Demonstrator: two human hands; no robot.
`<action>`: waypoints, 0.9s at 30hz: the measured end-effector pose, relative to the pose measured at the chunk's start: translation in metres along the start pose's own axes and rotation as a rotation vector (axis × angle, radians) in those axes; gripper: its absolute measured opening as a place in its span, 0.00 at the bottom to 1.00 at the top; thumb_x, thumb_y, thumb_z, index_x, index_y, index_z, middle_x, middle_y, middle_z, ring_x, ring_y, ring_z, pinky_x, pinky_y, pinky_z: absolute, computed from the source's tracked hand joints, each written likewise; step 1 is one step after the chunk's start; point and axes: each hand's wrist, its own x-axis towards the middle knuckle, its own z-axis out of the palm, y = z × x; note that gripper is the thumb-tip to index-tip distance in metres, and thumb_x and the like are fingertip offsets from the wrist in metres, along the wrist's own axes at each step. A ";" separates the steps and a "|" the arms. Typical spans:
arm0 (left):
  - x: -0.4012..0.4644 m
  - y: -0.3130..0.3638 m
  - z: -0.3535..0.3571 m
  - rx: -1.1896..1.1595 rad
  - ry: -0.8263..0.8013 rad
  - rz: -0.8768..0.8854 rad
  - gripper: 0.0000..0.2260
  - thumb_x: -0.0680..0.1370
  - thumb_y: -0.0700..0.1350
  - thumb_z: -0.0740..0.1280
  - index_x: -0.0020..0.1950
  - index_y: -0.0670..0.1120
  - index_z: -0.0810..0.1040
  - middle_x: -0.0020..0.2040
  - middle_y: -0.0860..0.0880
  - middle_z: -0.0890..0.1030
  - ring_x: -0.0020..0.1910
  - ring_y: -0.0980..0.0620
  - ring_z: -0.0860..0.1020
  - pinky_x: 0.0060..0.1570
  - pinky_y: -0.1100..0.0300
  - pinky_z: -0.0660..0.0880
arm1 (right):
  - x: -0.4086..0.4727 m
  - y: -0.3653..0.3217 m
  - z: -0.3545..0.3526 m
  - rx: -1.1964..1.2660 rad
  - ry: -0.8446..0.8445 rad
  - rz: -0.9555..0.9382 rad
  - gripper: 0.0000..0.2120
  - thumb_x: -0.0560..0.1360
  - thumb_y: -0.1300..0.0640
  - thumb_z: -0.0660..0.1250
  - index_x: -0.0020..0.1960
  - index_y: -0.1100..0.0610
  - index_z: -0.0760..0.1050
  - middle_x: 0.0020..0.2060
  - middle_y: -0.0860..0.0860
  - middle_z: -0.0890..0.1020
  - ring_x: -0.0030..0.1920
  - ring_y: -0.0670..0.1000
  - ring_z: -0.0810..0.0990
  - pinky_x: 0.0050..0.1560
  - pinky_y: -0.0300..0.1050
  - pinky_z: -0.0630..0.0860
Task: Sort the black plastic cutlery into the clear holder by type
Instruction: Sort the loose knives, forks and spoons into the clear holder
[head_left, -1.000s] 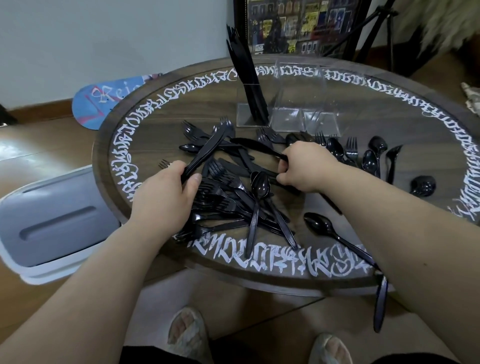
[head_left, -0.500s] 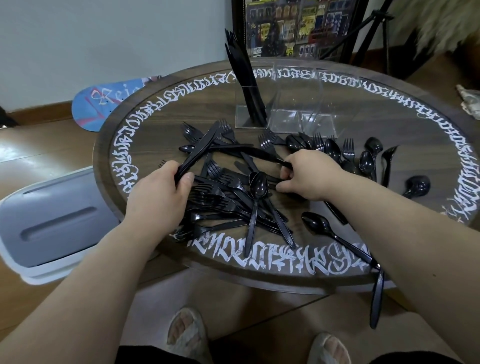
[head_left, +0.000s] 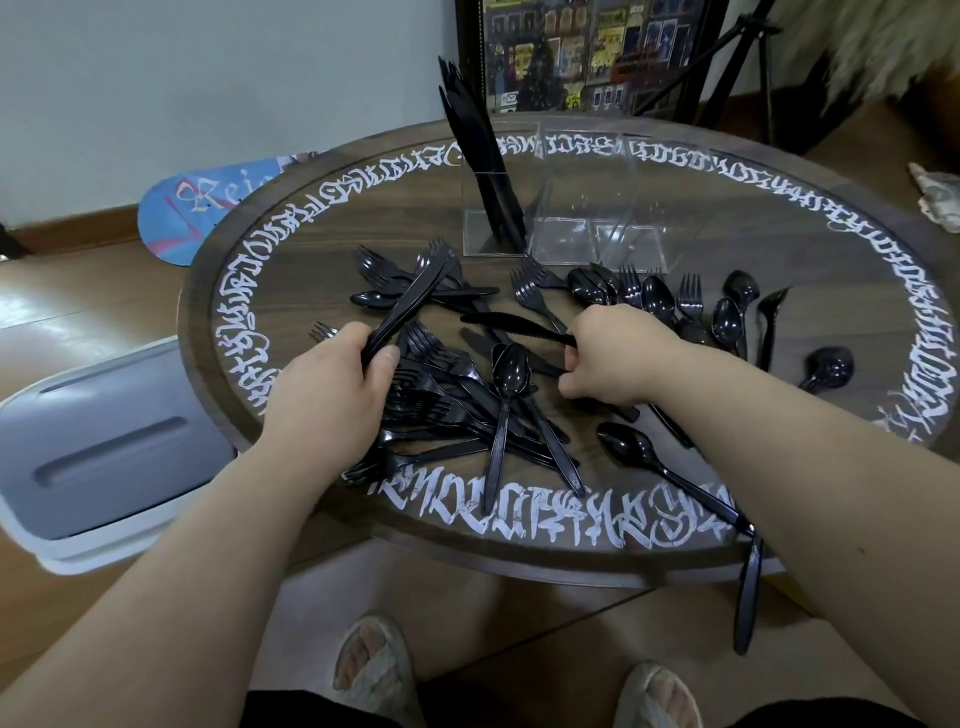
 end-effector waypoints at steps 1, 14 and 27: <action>0.000 0.001 0.000 -0.003 0.002 -0.002 0.11 0.81 0.52 0.58 0.46 0.45 0.70 0.33 0.51 0.71 0.38 0.45 0.70 0.37 0.54 0.63 | -0.001 -0.001 0.001 -0.015 0.022 0.006 0.09 0.67 0.51 0.70 0.39 0.56 0.75 0.34 0.51 0.78 0.39 0.55 0.78 0.38 0.45 0.76; 0.003 -0.005 -0.006 -0.100 0.062 -0.065 0.11 0.82 0.49 0.57 0.49 0.42 0.72 0.35 0.48 0.74 0.38 0.45 0.71 0.37 0.54 0.62 | -0.014 0.007 0.007 -0.075 0.244 0.033 0.09 0.74 0.51 0.58 0.40 0.56 0.66 0.33 0.51 0.69 0.39 0.58 0.71 0.37 0.46 0.65; -0.005 0.016 -0.015 -0.472 -0.044 -0.124 0.16 0.80 0.57 0.56 0.45 0.47 0.75 0.35 0.52 0.75 0.40 0.45 0.74 0.43 0.50 0.69 | -0.015 -0.070 -0.002 0.837 0.081 -0.144 0.08 0.72 0.53 0.55 0.37 0.54 0.68 0.28 0.48 0.70 0.29 0.49 0.67 0.33 0.43 0.61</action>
